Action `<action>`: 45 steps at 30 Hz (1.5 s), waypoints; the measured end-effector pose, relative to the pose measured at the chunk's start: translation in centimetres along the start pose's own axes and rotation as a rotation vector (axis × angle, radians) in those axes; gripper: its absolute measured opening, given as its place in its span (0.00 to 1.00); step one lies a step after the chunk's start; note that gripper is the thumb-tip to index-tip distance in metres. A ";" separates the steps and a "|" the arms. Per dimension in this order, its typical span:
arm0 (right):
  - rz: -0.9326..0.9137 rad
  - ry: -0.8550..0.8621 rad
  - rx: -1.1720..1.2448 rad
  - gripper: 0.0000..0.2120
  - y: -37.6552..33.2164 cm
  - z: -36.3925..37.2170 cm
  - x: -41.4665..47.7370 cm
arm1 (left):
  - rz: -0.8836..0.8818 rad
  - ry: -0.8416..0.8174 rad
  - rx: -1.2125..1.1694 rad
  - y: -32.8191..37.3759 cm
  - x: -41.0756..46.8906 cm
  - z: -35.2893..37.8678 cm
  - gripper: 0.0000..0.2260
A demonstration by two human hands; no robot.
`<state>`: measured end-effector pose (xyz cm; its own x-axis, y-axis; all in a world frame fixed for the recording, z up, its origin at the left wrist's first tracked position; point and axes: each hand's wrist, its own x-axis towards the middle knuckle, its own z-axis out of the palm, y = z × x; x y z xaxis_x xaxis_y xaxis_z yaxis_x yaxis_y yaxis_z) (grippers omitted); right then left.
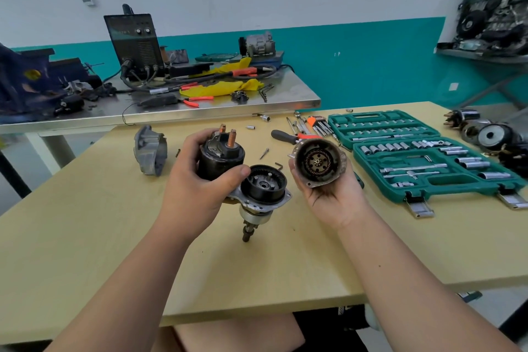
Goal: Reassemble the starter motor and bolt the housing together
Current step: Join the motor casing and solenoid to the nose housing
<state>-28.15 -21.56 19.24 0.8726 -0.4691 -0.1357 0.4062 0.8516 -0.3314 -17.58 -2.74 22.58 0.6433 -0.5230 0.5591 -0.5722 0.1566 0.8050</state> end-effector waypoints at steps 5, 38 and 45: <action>-0.007 0.035 -0.005 0.26 0.1 -0.1 0.1 | 0.019 0.004 0.014 0.0 0.0 0.3 0.22; -0.565 -0.454 -1.393 0.29 2.1 6.9 -0.8 | -0.081 0.058 -0.049 -1.1 0.5 -0.7 0.17; -0.534 -0.415 -1.242 0.30 2.6 5.5 -0.8 | -0.082 0.065 -0.072 -1.1 0.2 -0.3 0.16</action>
<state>-26.27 -17.69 23.63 0.7953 -0.3777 0.4742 0.3988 -0.2633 -0.8784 -16.62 -2.76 21.89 0.7192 -0.4819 0.5005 -0.4799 0.1763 0.8594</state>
